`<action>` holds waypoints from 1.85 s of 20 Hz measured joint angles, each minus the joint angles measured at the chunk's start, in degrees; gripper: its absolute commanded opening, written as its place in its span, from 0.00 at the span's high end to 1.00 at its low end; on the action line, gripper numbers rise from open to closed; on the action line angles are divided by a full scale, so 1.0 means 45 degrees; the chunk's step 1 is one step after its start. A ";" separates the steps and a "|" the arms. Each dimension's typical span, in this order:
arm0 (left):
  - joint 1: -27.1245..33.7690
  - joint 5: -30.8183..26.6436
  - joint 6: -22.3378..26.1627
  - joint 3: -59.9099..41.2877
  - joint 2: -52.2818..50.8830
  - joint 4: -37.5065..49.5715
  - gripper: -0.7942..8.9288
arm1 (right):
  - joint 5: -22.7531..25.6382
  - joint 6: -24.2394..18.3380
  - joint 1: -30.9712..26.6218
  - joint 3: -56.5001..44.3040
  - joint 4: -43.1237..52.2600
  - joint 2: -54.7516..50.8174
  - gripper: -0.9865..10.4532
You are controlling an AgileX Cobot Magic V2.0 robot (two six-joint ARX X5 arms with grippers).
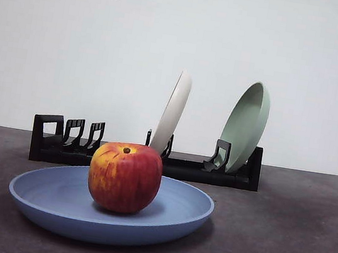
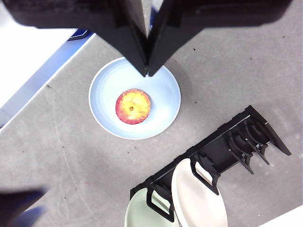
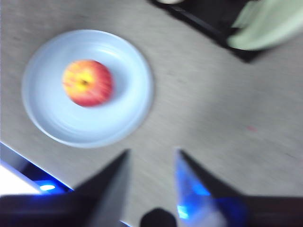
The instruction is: Take the blue plate from the plate rack,put the plate on the table,take the apple from the table,put the apple in the plate
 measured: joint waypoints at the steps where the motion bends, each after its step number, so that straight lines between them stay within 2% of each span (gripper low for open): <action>1: 0.0000 0.0000 0.0000 0.0000 0.0000 0.0000 0.92 | 0.0141 -0.0019 0.0000 0.0000 -0.0262 -0.0306 0.91; 6: 0.0000 -0.0010 0.0000 0.0000 0.0015 0.0000 0.92 | 0.0262 -0.0097 0.0000 0.0000 -0.0525 -0.1171 0.91; 16: 0.0087 0.0000 0.0010 -0.0005 0.1107 0.0015 0.92 | 0.0267 -0.0097 0.0000 0.0000 -0.0515 -0.1161 0.91; 18: 0.0476 -0.0311 0.0797 -0.0005 0.1035 0.0112 0.92 | 0.0267 -0.0097 0.0000 0.0000 -0.0515 -0.1161 0.91; 21: 0.1991 -0.0321 0.3317 -0.0015 0.0772 0.1613 0.92 | 0.0262 -0.0097 0.0000 0.0000 -0.0515 -0.1161 0.91; 23: 0.3517 0.0355 0.5163 -0.0296 0.0374 0.3181 0.92 | 0.0267 -0.0097 0.0000 0.0000 -0.0515 -0.1161 0.91; 25: 0.5314 0.1855 0.6679 -0.0991 -0.0253 0.4784 0.92 | 0.0267 -0.0097 0.0000 0.0000 -0.0515 -0.1161 0.91; 28: 0.8150 0.4357 0.8301 -0.3055 -0.1486 0.6965 0.92 | 0.0267 -0.0097 0.0000 0.0000 -0.0515 -0.1161 0.91; 30: 0.9777 0.5639 0.8796 -0.5071 -0.2453 0.8655 0.92 | 0.0267 -0.0097 0.0000 0.0000 -0.0515 -0.1161 0.91; 33: 1.1487 0.7339 0.8971 -0.8704 -0.3847 1.1851 0.92 | 0.0267 -0.0097 0.0000 0.0000 -0.0515 -0.1161 0.91; 34: 1.1905 0.7718 0.8947 -0.9981 -0.4333 1.2959 0.92 | 0.0267 -0.0097 0.0000 0.0000 -0.0515 -0.1161 0.91; 37: 1.2925 0.7810 0.8194 -1.3430 -0.5882 1.5659 0.92 | 0.0267 -0.0097 0.0000 0.0000 -0.0515 -0.1161 0.91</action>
